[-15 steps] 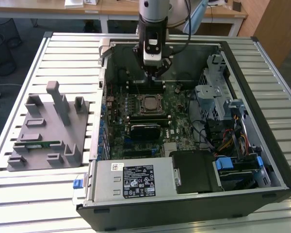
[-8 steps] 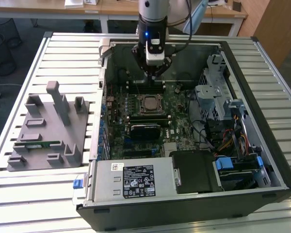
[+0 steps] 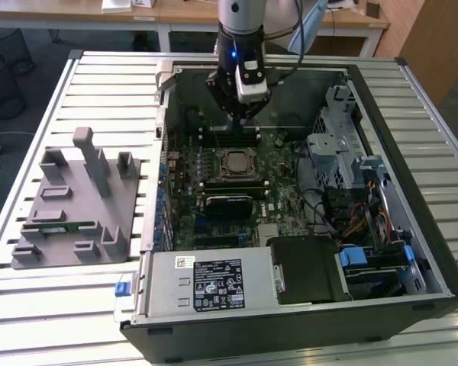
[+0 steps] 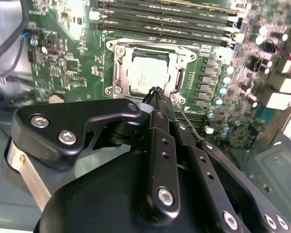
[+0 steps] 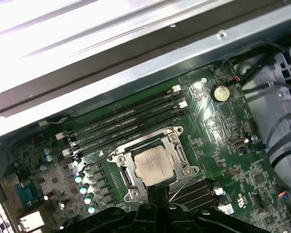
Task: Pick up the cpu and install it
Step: 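Install the first cpu locking lever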
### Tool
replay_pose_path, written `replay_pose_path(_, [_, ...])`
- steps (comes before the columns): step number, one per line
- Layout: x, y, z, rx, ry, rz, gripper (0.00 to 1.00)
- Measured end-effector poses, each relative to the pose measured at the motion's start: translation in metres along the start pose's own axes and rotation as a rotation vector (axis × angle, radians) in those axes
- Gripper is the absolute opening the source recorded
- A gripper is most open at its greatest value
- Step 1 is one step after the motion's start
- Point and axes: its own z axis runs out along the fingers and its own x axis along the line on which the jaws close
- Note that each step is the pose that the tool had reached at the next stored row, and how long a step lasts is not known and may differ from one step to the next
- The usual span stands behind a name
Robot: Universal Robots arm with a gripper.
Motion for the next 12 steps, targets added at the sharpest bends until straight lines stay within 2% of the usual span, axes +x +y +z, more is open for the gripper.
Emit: replay_pose_path(12, [0.0,0.0,0.0,-0.0098,-0.0018,-0.218,0.11])
